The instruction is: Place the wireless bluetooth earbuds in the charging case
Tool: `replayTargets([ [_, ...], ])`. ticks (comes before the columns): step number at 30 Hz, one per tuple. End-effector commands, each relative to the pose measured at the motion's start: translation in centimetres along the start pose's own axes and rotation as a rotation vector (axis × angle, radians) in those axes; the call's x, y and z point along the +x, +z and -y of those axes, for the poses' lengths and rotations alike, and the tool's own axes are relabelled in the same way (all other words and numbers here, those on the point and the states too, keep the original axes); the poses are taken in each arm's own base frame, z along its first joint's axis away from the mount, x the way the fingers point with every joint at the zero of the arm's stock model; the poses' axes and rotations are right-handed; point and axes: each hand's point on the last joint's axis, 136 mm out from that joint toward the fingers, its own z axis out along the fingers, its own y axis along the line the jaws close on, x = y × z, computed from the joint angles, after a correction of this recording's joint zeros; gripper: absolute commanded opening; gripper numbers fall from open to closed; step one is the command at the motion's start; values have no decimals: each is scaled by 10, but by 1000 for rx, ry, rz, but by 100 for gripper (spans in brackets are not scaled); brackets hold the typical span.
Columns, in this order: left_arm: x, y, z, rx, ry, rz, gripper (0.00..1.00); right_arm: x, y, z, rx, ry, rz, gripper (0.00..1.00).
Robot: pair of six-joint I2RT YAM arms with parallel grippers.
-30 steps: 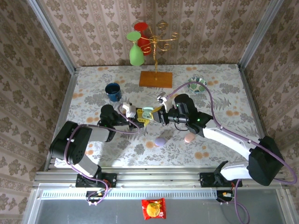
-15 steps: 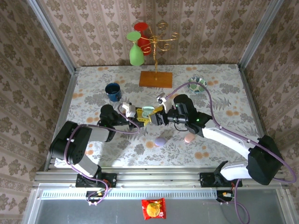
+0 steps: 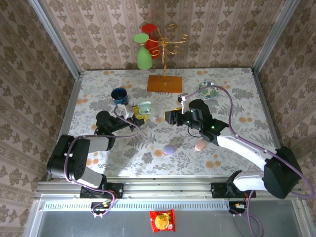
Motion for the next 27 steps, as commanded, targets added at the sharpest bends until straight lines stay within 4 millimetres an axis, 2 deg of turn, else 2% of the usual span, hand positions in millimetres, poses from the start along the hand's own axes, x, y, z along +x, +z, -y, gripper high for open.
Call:
replayTargets([
  [1,-15,-15,-25,-158,69,36,37,12,23,18,104,71,-91,60],
  [6,-26,-32,-39,-257,81,58,37,27,71,15,83,81,-245,60],
  [11,-32,-41,-36,-279,91,71,37,47,125,19,72,115,-393,60],
  [16,-40,-46,-33,-287,104,87,37,51,168,15,27,128,-453,60],
  [22,-45,-49,-33,-304,100,100,36,61,204,14,-11,140,-513,60],
  [27,-47,-51,-34,-317,89,107,36,68,217,19,-26,123,-567,60],
])
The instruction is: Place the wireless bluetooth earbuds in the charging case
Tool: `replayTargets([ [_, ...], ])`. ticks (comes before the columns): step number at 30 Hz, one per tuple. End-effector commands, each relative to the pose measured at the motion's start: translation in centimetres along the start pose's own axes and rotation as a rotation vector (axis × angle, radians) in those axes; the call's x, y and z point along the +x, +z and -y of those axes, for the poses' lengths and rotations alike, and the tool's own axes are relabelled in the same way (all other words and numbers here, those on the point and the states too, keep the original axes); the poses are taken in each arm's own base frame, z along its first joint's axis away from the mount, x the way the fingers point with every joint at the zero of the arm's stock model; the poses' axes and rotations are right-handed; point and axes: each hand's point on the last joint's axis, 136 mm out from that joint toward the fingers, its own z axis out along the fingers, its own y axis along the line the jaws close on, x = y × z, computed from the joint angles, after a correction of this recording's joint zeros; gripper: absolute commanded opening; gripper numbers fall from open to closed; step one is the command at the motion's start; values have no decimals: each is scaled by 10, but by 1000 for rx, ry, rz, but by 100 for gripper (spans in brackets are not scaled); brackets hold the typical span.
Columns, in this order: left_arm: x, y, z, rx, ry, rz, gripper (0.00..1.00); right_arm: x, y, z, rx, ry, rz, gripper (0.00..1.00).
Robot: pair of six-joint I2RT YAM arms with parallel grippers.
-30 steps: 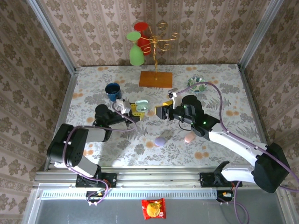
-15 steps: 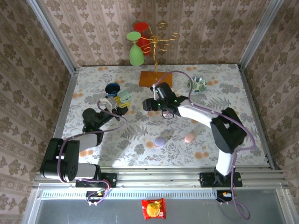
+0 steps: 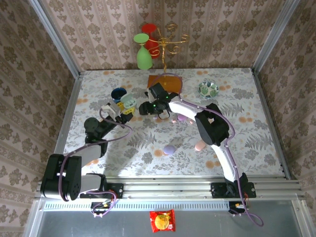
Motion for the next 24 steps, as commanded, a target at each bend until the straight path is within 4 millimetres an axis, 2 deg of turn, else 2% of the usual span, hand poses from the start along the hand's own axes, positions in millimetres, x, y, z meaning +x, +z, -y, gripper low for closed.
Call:
replayTargets([
  [1,-10,-4,-3,-27,-4,31,36,9,6,2,-31,-9,-89,60],
  [9,-6,-4,-2,-22,-6,22,36,23,24,0,-73,-18,-205,60],
  [14,-5,-4,-2,-22,-13,17,36,28,21,-1,-70,-23,-227,60],
  [24,-1,-3,-2,-15,-21,7,36,45,9,-19,-105,-80,-262,57],
])
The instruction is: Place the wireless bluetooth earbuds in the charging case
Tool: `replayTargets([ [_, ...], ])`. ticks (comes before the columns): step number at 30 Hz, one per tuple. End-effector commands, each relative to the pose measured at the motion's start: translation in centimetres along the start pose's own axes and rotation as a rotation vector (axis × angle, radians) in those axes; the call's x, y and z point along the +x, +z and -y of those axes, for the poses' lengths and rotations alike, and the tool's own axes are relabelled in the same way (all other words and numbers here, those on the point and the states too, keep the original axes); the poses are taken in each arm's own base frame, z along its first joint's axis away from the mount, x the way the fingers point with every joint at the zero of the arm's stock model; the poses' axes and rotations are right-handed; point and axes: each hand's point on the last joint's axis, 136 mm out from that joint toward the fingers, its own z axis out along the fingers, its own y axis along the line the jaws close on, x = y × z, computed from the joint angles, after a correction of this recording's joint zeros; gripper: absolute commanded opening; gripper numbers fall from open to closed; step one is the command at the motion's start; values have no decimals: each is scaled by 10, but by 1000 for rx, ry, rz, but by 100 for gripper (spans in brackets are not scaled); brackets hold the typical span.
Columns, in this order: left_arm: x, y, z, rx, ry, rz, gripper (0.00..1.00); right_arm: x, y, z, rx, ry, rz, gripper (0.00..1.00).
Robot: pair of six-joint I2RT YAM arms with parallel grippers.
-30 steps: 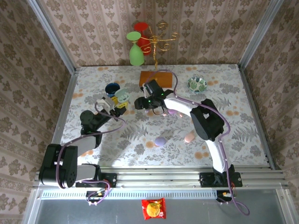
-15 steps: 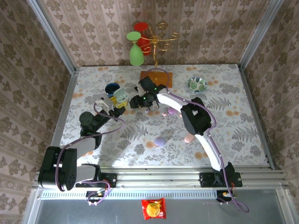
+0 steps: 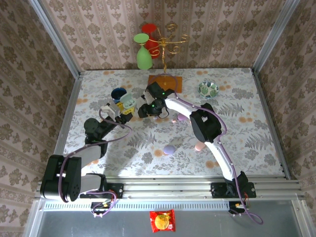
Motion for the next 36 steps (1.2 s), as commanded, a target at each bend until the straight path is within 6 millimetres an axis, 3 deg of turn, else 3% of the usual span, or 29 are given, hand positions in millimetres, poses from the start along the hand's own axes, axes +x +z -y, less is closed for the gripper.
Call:
replayTargets([
  [1,0,-1,-2,-4,-12,5,36,22,-8,-21,-48,-16,-71,56],
  [12,3,0,-3,-6,-19,-3,36,31,-18,-48,-126,-53,-43,56],
  [20,6,2,-4,-1,-29,-9,36,3,-36,-17,-42,72,116,52],
  [36,9,3,-5,0,-36,-15,36,-11,-7,-3,1,88,52,48],
])
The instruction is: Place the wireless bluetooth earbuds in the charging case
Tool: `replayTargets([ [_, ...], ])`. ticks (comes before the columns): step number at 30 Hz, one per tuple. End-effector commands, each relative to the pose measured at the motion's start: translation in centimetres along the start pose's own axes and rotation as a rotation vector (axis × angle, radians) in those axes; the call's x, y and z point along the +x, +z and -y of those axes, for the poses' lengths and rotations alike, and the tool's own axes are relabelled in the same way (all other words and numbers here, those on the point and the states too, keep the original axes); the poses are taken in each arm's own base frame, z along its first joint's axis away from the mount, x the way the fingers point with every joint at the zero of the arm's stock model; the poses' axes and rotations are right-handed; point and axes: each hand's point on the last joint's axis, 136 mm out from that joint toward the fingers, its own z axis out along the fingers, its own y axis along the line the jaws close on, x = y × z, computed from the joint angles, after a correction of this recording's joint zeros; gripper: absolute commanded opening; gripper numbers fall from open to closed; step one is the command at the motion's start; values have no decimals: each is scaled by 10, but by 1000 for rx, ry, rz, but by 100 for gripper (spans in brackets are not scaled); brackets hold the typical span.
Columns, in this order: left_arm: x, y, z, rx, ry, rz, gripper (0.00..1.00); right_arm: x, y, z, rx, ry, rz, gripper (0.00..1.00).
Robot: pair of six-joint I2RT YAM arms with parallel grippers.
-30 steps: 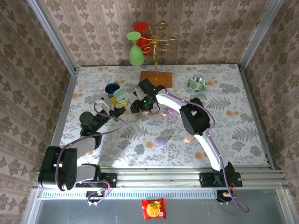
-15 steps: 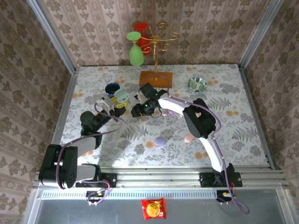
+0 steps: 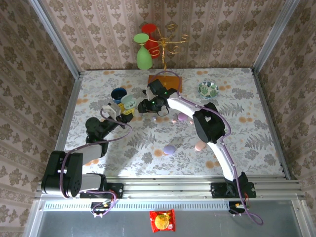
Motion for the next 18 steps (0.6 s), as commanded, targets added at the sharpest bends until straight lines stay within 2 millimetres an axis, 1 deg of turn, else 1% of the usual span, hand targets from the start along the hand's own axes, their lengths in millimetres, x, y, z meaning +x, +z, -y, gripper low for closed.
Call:
replayTargets([
  [1,-7,1,-2,0,6,22,36,14,11,8,33,6,-62,48],
  [2,-7,1,-2,0,6,21,36,20,12,10,41,15,-89,48],
  [6,-8,1,-3,0,7,24,36,26,14,13,60,12,-121,47],
  [18,-7,3,-4,-2,0,20,36,33,24,14,49,16,-157,45],
])
